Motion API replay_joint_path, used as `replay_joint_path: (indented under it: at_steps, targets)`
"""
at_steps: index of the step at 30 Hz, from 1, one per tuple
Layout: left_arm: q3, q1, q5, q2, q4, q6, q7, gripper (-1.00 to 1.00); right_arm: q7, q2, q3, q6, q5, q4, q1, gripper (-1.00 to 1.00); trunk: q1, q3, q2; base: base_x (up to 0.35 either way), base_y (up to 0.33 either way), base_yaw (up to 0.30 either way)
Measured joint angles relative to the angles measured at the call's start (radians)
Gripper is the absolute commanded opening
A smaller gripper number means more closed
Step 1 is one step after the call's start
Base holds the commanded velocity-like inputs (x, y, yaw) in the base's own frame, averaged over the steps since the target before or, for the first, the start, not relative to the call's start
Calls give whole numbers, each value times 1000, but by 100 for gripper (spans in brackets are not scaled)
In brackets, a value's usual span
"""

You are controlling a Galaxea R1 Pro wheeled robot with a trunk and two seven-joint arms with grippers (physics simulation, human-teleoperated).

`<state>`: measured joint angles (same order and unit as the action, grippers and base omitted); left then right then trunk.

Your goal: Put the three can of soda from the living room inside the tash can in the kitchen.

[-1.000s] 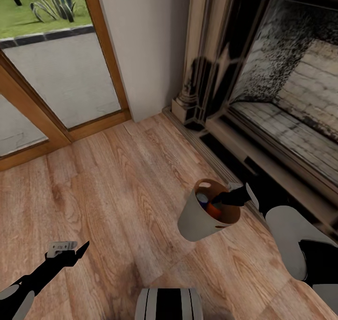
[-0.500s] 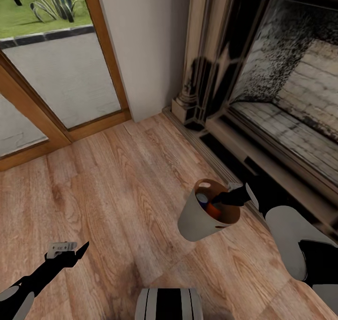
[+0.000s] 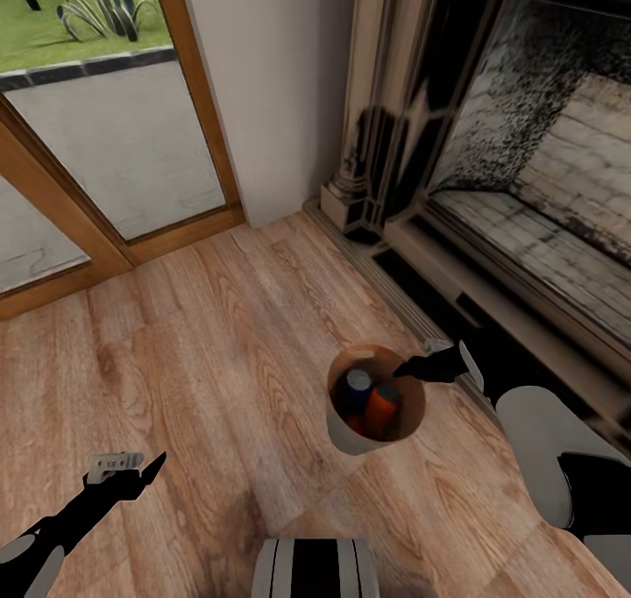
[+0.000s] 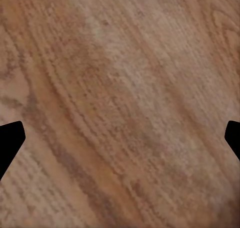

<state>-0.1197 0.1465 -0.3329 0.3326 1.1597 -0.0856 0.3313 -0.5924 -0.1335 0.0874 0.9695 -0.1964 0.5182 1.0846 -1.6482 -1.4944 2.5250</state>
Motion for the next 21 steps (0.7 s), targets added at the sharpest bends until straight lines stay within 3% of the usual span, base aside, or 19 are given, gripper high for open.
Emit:
replay_joint_path:
  at_steps: [1, 5, 18, 21]
  targets:
    - [0, 0, 0, 0, 0, 0, 0, 100, -4, 1, 0, 5, 16, 1, 0, 100, 0, 0, 0, 0, 0, 0]
    - [0, 0, 0, 0, 0, 1, 0, 100, -3, 1, 0, 2, 2, 16, -1, 100, 0, 0, 0, 0, 0, 0]
    - [0, 0, 1, 0, 0, 0, -1, 100, -6, 3, -2, 10, 13, 115, -10, 100, -6, -50, 3, 0, 0, 0]
    - [0, 0, 0, 0, 0, 0, -1, 100, -5, 2, -1, 8, 10, 116, -10, 100, -6, -50, 3, 0, 0, 0]
